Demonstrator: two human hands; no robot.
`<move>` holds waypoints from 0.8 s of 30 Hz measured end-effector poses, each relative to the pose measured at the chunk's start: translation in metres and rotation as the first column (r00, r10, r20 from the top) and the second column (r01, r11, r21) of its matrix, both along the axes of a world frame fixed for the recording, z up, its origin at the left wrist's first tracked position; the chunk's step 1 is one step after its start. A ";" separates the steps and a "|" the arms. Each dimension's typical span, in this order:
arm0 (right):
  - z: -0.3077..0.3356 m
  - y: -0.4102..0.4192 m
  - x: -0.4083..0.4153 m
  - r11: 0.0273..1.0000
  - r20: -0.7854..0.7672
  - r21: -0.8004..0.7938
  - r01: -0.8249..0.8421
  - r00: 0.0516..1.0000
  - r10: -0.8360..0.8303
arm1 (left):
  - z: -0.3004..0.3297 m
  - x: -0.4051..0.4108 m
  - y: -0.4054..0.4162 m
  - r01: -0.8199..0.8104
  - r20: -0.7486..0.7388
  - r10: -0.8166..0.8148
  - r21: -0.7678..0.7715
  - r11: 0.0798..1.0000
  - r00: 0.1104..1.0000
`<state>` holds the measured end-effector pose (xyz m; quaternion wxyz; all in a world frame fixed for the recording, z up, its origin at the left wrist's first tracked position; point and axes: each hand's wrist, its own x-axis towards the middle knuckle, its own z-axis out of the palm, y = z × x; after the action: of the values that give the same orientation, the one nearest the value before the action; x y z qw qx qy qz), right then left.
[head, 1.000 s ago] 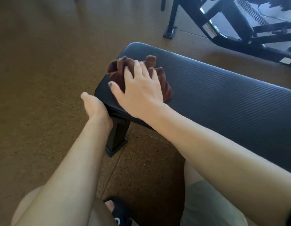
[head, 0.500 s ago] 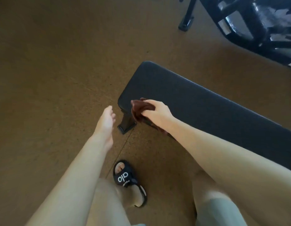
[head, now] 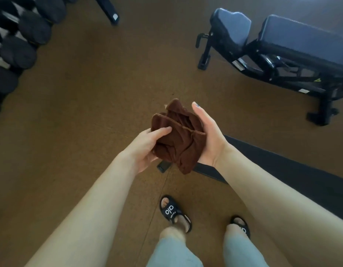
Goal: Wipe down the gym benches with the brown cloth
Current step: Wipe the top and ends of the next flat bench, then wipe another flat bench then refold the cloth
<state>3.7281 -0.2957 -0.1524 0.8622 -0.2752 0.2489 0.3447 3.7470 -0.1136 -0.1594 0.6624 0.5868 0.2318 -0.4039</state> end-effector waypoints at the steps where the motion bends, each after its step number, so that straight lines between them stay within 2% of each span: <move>1: 0.013 0.000 0.003 1.000 0.010 -0.021 0.005 1.000 -0.005 | 0.010 0.008 0.002 0.039 0.005 -0.039 0.027 0.999 0.999; 6: 0.056 0.000 0.024 0.986 0.053 -0.167 -0.024 0.998 0.033 | 0.043 0.053 -0.007 0.251 0.031 -0.254 0.088 0.964 0.967; 9: 0.065 -0.006 0.046 0.989 0.069 -0.150 -0.002 0.998 0.013 | 0.053 0.082 -0.016 0.321 0.073 -0.330 0.110 0.941 0.941; 16: 0.045 -0.019 0.107 0.983 0.133 -0.184 0.003 0.991 0.022 | 0.064 0.154 -0.012 0.230 0.082 -0.248 0.180 0.956 0.965; 19: 0.041 -0.009 0.137 0.960 0.123 -0.276 -0.042 0.989 0.079 | 0.072 0.189 -0.006 0.207 0.050 -0.219 0.185 0.961 0.974; 22: 0.040 0.008 0.173 0.927 0.071 -0.373 0.036 0.997 -0.010 | 0.077 0.227 0.001 0.207 0.005 -0.211 0.174 0.963 0.977; 24: 0.039 0.020 0.200 0.926 0.068 -0.367 0.090 0.995 -0.069 | 0.076 0.259 0.010 0.219 -0.032 -0.217 0.156 0.963 0.976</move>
<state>3.9281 -0.2762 -0.1132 0.8146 -0.4315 0.2971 0.2490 4.0065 -0.1039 -0.0832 0.5634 0.6568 0.2021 -0.4587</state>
